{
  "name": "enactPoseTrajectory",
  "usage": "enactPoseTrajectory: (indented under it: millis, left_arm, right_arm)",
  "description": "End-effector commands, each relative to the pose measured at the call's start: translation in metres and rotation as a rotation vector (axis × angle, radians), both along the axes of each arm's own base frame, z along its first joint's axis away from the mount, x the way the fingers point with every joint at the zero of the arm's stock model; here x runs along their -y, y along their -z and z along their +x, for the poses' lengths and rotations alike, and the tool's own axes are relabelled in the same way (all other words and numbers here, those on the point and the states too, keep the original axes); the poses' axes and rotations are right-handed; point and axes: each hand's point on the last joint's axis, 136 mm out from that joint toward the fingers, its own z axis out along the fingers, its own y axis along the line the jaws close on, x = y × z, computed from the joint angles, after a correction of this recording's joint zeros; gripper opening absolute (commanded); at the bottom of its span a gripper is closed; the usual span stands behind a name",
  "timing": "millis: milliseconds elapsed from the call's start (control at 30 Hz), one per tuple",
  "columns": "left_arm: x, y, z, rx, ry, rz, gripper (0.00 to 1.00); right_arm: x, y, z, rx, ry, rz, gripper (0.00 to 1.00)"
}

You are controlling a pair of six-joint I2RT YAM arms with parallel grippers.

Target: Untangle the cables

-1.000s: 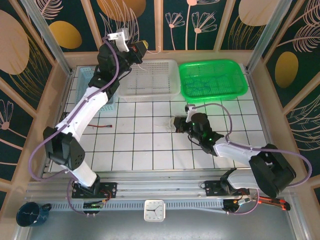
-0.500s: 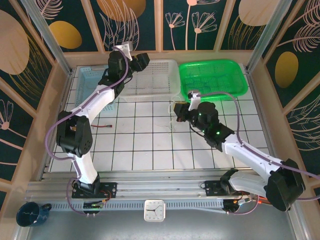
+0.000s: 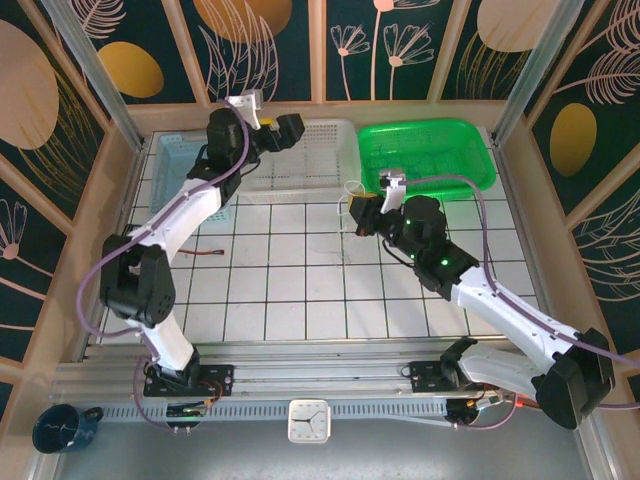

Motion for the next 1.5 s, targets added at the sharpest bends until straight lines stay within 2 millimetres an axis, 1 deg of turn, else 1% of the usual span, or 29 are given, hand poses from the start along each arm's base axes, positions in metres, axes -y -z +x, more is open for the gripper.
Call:
enactPoseTrajectory:
  millis: [0, 100, 200, 233, 267, 367, 433, 500, 600, 667, 733, 867, 1000, 1033, 1067, 1233, 1467]
  left_arm:
    - [0.001, -0.023, -0.036, 0.027, 0.081, -0.091, 0.99]
    - [0.001, -0.009, -0.065, -0.012, 0.122, -0.149, 0.99]
    - [0.008, 0.013, -0.096, -0.061, 0.183, -0.196, 0.99]
    - [0.012, 0.027, -0.107, -0.088, 0.203, -0.200, 0.99]
    - [0.018, 0.037, -0.119, -0.103, 0.228, -0.199, 0.99]
    - [0.032, 0.065, -0.143, -0.136, 0.269, -0.178, 0.96]
    - [0.042, 0.079, -0.155, -0.156, 0.297, -0.191, 0.91]
    - [0.050, 0.091, -0.163, -0.180, 0.319, -0.213, 0.86]
    - [0.059, 0.104, -0.170, -0.226, 0.340, -0.257, 0.81]
    - [0.066, 0.108, -0.173, -0.250, 0.355, -0.283, 0.80]
    - [0.069, 0.109, -0.174, -0.265, 0.359, -0.306, 0.81]
    - [0.075, 0.104, -0.176, -0.270, 0.376, -0.340, 0.82]
    - [0.079, 0.101, -0.176, -0.262, 0.394, -0.337, 0.79]
    - [0.080, 0.100, -0.176, -0.263, 0.400, -0.338, 0.78]
    - [0.081, 0.100, -0.176, -0.267, 0.403, -0.340, 0.78]
    - [0.083, 0.097, -0.174, -0.277, 0.402, -0.354, 0.80]
    - [0.083, 0.088, -0.176, -0.268, 0.414, -0.373, 0.83]
  right_arm:
    - [0.003, -0.023, 0.002, 0.048, 0.008, 0.014, 0.00]
    - [0.007, -0.025, 0.005, 0.053, 0.020, 0.021, 0.00]
    - [0.010, -0.029, 0.008, 0.054, 0.029, 0.039, 0.00]
    - [0.011, -0.031, 0.009, 0.055, 0.030, 0.047, 0.00]
    - [0.013, -0.033, 0.009, 0.054, 0.029, 0.057, 0.00]
    - [0.014, -0.038, 0.011, 0.051, 0.020, 0.081, 0.00]
    - [0.016, -0.041, 0.013, 0.049, 0.019, 0.093, 0.00]
    - [0.018, -0.044, 0.014, 0.047, 0.016, 0.107, 0.00]
    - [0.020, -0.047, 0.015, 0.043, 0.011, 0.124, 0.00]
    - [0.019, -0.048, 0.014, 0.041, 0.000, 0.134, 0.00]
    - [0.017, -0.049, 0.013, 0.038, -0.008, 0.144, 0.00]
    - [0.015, -0.053, 0.011, 0.039, -0.027, 0.164, 0.00]
    - [0.007, -0.057, 0.005, 0.042, -0.091, 0.184, 0.00]
    - [0.011, -0.059, 0.008, 0.048, -0.084, 0.188, 0.00]
    - [0.012, -0.060, 0.008, 0.050, -0.092, 0.191, 0.00]
    - [0.001, -0.068, -0.003, 0.085, -0.200, 0.193, 0.00]
    - [-0.012, -0.068, -0.016, 0.105, -0.319, 0.198, 0.00]
